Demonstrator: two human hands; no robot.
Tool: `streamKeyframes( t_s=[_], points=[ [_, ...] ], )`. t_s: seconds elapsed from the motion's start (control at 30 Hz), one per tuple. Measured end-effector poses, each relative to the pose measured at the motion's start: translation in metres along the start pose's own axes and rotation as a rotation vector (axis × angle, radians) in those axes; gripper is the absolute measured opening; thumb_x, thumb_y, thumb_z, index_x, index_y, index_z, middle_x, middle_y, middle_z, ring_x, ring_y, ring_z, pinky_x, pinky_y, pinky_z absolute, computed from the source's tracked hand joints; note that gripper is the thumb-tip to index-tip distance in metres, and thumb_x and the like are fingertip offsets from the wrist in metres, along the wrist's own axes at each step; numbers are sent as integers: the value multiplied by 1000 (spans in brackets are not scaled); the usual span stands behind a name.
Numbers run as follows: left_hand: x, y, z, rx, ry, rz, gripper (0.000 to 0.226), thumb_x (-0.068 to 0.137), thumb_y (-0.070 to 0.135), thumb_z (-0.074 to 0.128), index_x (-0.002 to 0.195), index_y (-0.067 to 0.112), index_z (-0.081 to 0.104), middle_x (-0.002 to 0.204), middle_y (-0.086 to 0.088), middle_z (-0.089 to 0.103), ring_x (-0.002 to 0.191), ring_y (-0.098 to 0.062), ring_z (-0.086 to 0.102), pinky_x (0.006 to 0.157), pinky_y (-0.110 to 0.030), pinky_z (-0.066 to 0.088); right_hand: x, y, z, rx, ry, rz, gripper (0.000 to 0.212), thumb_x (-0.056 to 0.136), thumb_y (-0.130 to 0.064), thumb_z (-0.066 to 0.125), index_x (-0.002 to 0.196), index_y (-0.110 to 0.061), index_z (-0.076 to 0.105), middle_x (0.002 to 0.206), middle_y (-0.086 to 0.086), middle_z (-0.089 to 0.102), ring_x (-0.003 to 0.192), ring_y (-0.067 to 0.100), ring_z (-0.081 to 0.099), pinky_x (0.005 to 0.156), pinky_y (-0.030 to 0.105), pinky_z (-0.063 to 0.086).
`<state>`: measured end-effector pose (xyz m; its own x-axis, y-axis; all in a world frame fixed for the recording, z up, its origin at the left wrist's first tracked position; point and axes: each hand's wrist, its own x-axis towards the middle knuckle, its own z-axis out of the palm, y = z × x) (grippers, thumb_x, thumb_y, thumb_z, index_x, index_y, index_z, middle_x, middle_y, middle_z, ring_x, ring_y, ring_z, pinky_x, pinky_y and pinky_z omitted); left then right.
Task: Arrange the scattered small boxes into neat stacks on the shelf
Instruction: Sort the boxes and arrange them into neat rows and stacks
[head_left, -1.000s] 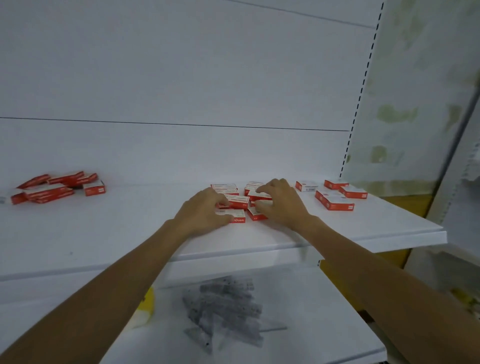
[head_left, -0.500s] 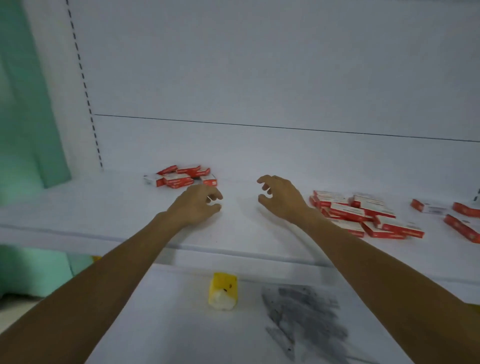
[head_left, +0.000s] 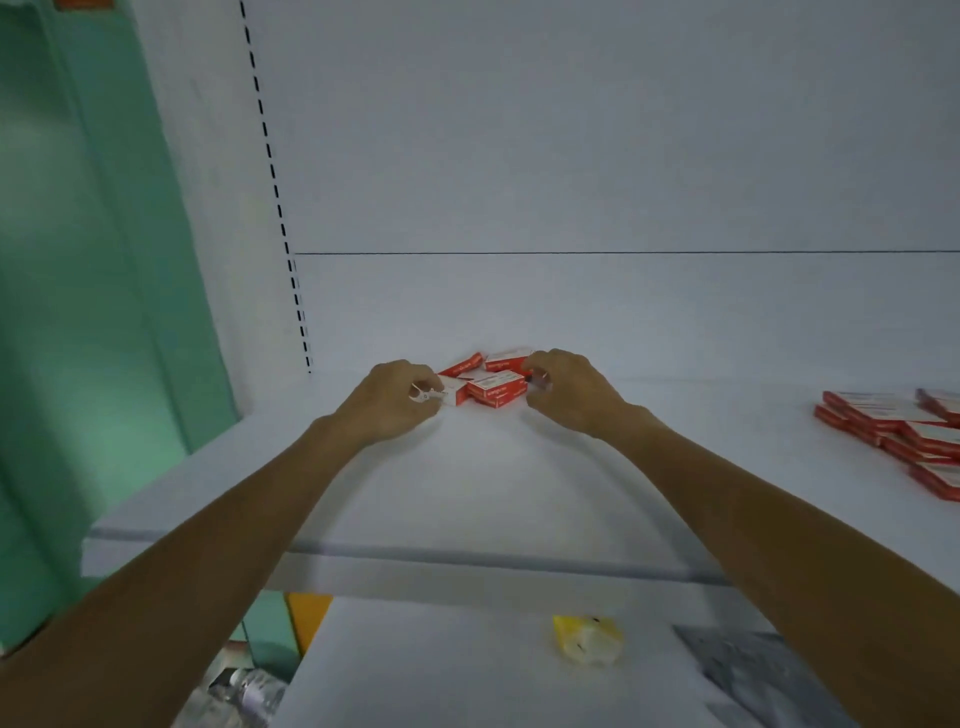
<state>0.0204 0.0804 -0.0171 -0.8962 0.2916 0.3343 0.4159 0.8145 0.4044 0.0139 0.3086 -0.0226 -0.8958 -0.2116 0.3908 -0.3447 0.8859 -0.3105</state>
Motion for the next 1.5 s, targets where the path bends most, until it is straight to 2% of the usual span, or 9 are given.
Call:
streamKeyframes(
  t_s=[0.3,0.4,0.47,0.53,0.67,0.8,1.1,1.33,1.5],
  points=[
    [51,-31,14,-5,-35,19,27,78,29,67,103,19,66,102,-1,57,98,-17,55,77,-23,35,45,9,21,-75,-68,-15,27,83,-23,59,107,-15,67,105,6,67,97,24,58,79,30,44],
    [64,-34,22,22,-90,5,53,62,55,60,105,24,66,108,-3,61,105,-23,55,76,-28,42,56,9,21,-65,-113,-42,40,81,-33,63,119,-22,63,114,0,66,103,18,58,87,33,48],
    [70,-35,25,33,-106,-21,69,58,61,58,116,25,60,121,-4,55,114,-22,48,90,-36,45,62,7,22,-64,-139,-53,45,78,-41,65,119,-23,62,114,-1,66,105,19,57,89,40,49],
    [75,-37,27,30,-133,-36,69,64,60,64,123,25,55,127,-4,50,118,-21,44,95,-35,42,67,6,26,-58,-174,-63,44,77,-45,65,114,-21,65,108,2,67,100,19,58,86,43,49],
    [85,-44,34,49,-183,-13,51,78,44,66,124,24,54,125,-5,49,110,-19,47,84,-25,37,72,9,32,-29,-208,-58,60,65,-68,54,110,-29,65,103,0,66,94,14,59,82,40,52],
    [83,-49,33,85,-186,-9,55,78,46,66,125,24,51,120,-7,46,105,-19,46,81,-24,36,74,12,32,-45,-209,-46,49,74,-55,63,113,-25,65,108,0,68,103,18,57,88,40,50],
    [49,-48,19,94,-158,-49,52,74,48,70,114,19,53,119,-5,51,106,-20,49,87,-32,42,49,0,33,-78,-70,92,55,75,-47,68,123,-22,59,124,5,56,117,24,50,91,39,48],
    [20,-6,15,-14,-113,67,64,68,47,75,122,18,56,119,-5,54,103,-18,50,81,-26,39,-3,-5,8,-109,-32,155,50,75,-37,73,119,-15,60,115,9,58,110,26,51,84,33,43],
    [8,44,26,-75,-142,182,63,68,41,77,123,15,58,130,0,56,114,-15,51,85,-22,36,-56,14,-27,-171,-16,286,53,79,-38,69,125,-15,54,120,9,53,116,25,44,91,34,39]
  ],
)
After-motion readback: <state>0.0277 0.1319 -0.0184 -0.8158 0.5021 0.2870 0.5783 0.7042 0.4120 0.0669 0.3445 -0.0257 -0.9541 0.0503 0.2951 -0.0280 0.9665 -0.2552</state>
